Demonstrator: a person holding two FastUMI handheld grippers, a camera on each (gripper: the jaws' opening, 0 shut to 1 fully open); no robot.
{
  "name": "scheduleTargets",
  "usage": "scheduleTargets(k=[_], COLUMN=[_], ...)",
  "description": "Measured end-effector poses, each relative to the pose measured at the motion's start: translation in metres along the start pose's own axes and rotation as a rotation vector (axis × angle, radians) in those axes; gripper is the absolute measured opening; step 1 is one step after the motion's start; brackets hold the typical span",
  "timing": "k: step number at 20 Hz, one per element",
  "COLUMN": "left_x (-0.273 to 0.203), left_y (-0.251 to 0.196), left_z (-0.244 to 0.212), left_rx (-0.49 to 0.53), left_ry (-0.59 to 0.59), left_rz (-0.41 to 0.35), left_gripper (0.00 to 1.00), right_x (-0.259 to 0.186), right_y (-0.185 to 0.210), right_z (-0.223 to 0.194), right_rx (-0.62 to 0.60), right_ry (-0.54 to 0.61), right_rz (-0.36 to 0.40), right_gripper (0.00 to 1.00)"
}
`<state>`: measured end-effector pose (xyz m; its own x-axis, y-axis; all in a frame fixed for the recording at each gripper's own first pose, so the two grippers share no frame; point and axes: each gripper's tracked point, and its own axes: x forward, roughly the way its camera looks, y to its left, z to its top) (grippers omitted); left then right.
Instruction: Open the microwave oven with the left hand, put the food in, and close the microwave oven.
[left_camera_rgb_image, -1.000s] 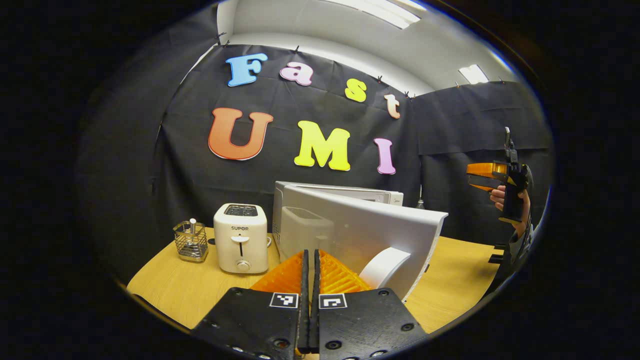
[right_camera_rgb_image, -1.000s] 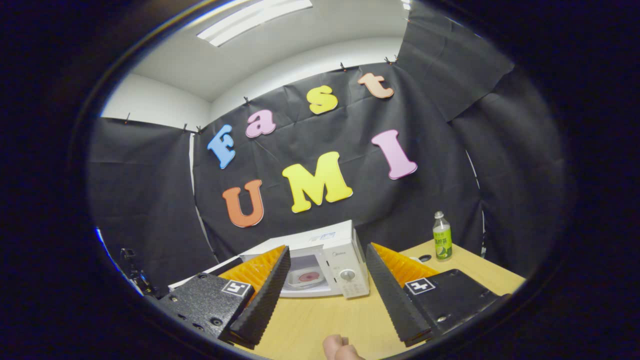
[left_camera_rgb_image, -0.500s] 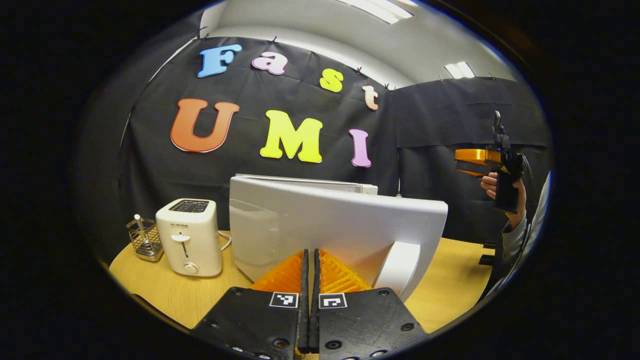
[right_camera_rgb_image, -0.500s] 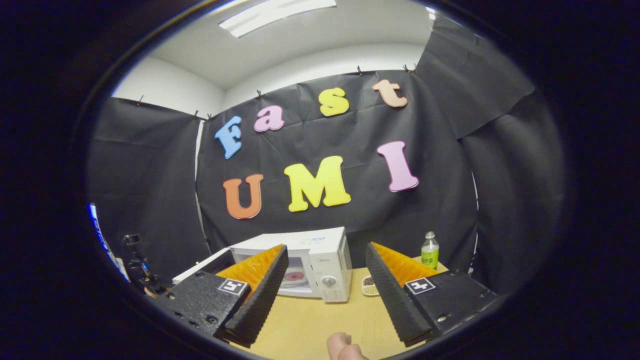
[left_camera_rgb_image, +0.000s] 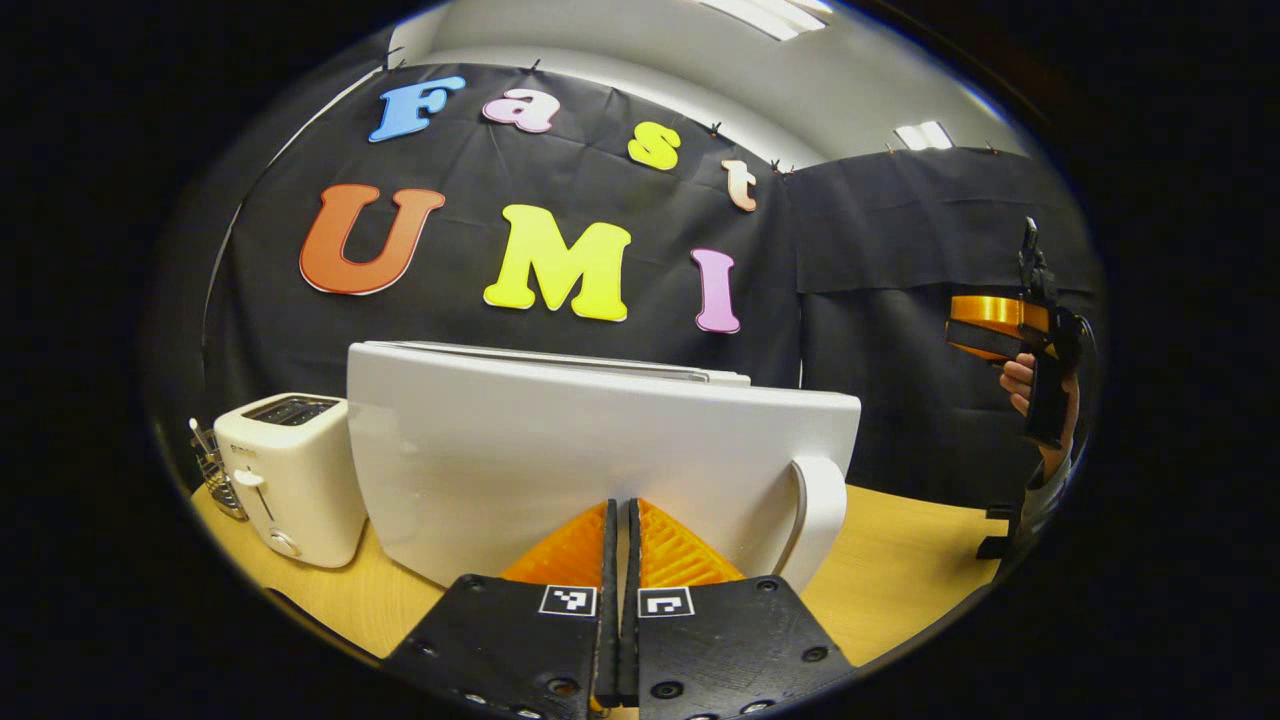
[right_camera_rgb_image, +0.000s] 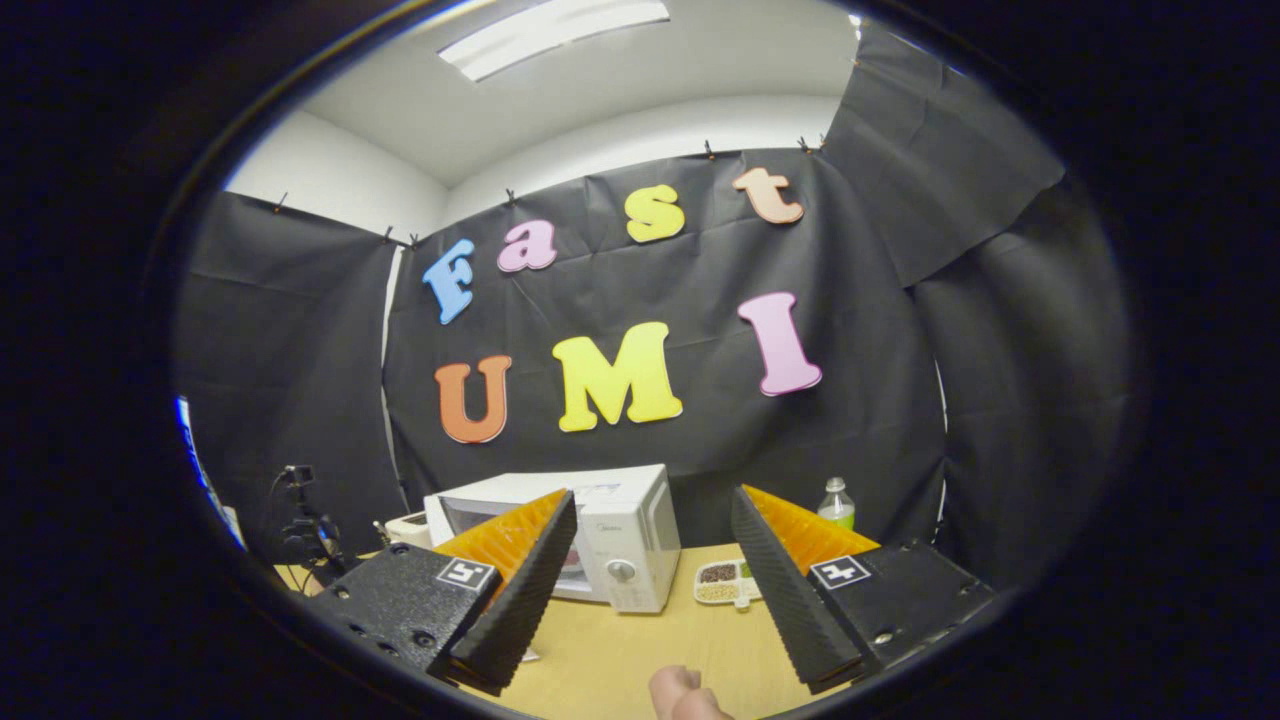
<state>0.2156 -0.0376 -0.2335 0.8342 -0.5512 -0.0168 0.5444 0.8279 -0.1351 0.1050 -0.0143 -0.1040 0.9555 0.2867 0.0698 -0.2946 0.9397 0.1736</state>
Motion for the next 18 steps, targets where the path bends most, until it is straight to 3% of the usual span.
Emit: scheduleTargets(k=[1,2,6,10,11,14,15,16,18], left_x=[0.009,0.019,0.062,0.105,0.114,0.13,0.137,0.136,0.133], left_y=[-0.002,-0.005,-0.02,-0.016,-0.014,-0.005,-0.002,0.002,0.0], left_z=[0.0,0.003,0.0,-0.007,-0.011,-0.012,-0.01,-0.016,-0.012], left_rx=[-0.018,-0.026,-0.021,0.022,0.013,-0.044,-0.065,-0.082,-0.101], left_ry=[-0.003,-0.006,0.003,0.028,0.035,0.024,0.009,0.047,0.03], left_rz=[0.003,-0.002,-0.022,0.049,0.068,0.111,0.113,0.127,0.128], left_gripper=[0.01,0.01,0.01,0.01,0.01,0.0,0.01,0.0,0.01], right_x=[0.0,0.0,0.003,0.007,0.008,0.007,0.006,0.005,0.001], right_y=[-0.004,-0.011,-0.038,-0.059,-0.063,-0.072,-0.075,-0.078,-0.084], right_z=[-0.003,-0.004,-0.014,-0.026,-0.029,-0.036,-0.039,-0.039,-0.04], right_rx=[0.005,0.012,0.024,0.035,0.04,0.055,0.057,0.057,0.059], right_ry=[0.004,0.004,0.015,0.036,0.04,0.055,0.059,0.063,0.065], right_rz=[-0.003,-0.01,-0.047,-0.066,-0.068,-0.074,-0.077,-0.083,-0.098], right_gripper=[0.91,0.99,0.99,0.99,0.91,0.91,0.99,0.91,0.91])
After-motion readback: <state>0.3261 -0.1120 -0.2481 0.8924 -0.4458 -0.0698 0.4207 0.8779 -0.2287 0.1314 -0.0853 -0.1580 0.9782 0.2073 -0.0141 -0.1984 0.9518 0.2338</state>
